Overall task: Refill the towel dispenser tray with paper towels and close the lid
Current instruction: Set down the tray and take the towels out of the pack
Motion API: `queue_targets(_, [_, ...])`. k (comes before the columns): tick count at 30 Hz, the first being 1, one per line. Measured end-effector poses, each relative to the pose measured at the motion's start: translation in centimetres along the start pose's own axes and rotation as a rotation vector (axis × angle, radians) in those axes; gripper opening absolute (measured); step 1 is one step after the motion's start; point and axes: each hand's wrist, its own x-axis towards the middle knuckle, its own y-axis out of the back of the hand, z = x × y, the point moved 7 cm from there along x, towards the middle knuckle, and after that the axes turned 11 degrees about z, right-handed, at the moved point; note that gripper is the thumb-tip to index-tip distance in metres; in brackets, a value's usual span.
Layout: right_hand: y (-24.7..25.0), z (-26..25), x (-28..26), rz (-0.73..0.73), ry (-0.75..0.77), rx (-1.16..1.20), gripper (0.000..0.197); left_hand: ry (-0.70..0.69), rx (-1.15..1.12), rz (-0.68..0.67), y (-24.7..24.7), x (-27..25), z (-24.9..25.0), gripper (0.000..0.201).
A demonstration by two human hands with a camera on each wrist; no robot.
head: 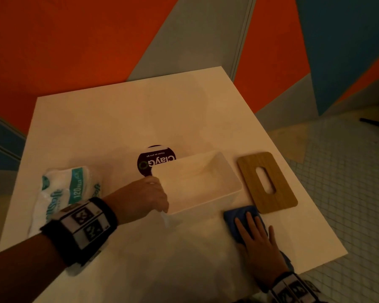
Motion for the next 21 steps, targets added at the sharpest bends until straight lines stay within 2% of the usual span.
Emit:
queue_targets(1, [0.5,-0.3,0.1,-0.005,0.010,0.058,0.057,-0.009,0.010,0.009,-0.4,0.2,0.0,0.046])
queue_targets(3, [1.9,0.1,0.3,0.072,-0.055,0.363,0.052,-0.011,0.014,0.020,-0.8,0.6,0.2,0.046])
queue_targets(6, [7.5,0.8,1.1,0.404,-0.145,0.853,0.040,-0.001,0.015,0.028,-1.5,1.1,0.2,0.047])
queue_targets(8, [9.6,-0.1,2.5,0.390,-0.151,1.025,0.035,0.000,0.033,0.019,-2.1,1.4,0.1,0.049])
queue_targets(11, [10.0,-0.9,5.1,0.331,-0.216,1.067,0.027,-0.009,0.061,-0.013,-3.2,1.9,0.2,0.052])
queue_targets(13, [9.3,-0.6,6.1,0.327,-0.267,1.018,0.032,-0.012,0.058,-0.033,-3.7,2.0,0.1,0.051])
queue_targets(17, [9.0,-0.9,6.1,0.363,-0.276,1.050,0.028,-0.031,0.049,-0.084,-4.5,1.8,-0.2,0.049])
queue_targets(21, [8.2,-1.0,5.3,0.331,-0.318,1.133,0.037,-0.065,0.077,-0.141,-5.7,1.6,0.0,0.045])
